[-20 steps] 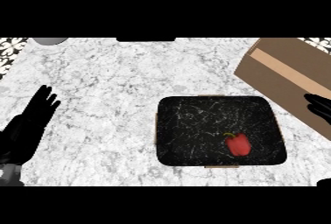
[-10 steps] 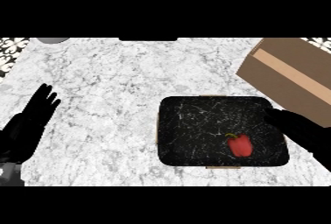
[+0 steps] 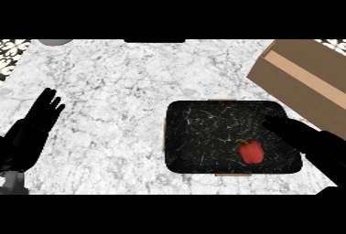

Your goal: Pick the bell pepper from the tray and place it in the cardboard box

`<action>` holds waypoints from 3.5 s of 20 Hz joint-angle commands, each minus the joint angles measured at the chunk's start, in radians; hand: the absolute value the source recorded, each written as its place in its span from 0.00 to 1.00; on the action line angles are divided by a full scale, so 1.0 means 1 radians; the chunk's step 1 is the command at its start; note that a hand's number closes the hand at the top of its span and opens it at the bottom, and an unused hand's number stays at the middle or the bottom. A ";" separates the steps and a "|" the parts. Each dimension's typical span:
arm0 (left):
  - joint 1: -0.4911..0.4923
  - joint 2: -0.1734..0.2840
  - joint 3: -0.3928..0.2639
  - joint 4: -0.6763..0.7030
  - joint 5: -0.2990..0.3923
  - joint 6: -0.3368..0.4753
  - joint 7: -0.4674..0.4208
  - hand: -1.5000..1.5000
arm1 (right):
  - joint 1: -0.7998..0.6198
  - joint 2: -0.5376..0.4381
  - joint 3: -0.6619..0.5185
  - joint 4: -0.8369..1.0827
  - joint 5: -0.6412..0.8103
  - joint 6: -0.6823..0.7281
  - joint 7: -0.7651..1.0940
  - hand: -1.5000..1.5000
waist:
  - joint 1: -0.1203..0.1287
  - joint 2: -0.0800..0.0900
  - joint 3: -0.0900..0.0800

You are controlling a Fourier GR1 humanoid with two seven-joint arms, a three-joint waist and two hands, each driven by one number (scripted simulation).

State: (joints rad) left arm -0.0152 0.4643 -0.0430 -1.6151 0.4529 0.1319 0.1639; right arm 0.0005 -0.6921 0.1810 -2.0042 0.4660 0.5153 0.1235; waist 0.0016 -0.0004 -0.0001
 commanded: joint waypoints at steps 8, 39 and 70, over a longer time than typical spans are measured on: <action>0.050 -0.062 0.081 -0.056 -0.052 -0.073 0.034 0.50 | 0.000 0.121 -0.048 0.045 0.114 0.055 -0.101 0.00 | 0.000 -0.001 0.000; 0.014 -0.222 0.161 -0.039 -0.220 -0.157 0.068 0.50 | -0.074 0.316 0.005 0.187 0.486 0.095 -0.133 0.00 | 0.000 0.000 0.000; -0.022 -0.265 0.240 -0.084 -0.234 -0.212 0.163 0.50 | -0.110 0.400 0.002 0.442 0.667 -0.141 -0.363 1.00 | -0.001 0.000 0.000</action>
State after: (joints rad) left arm -0.0407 0.2280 0.2096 -1.6809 0.2305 -0.0936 0.3199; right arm -0.1141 -0.2801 0.2028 -1.5749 1.1287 0.4019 -0.1871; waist 0.0015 -0.0007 -0.0002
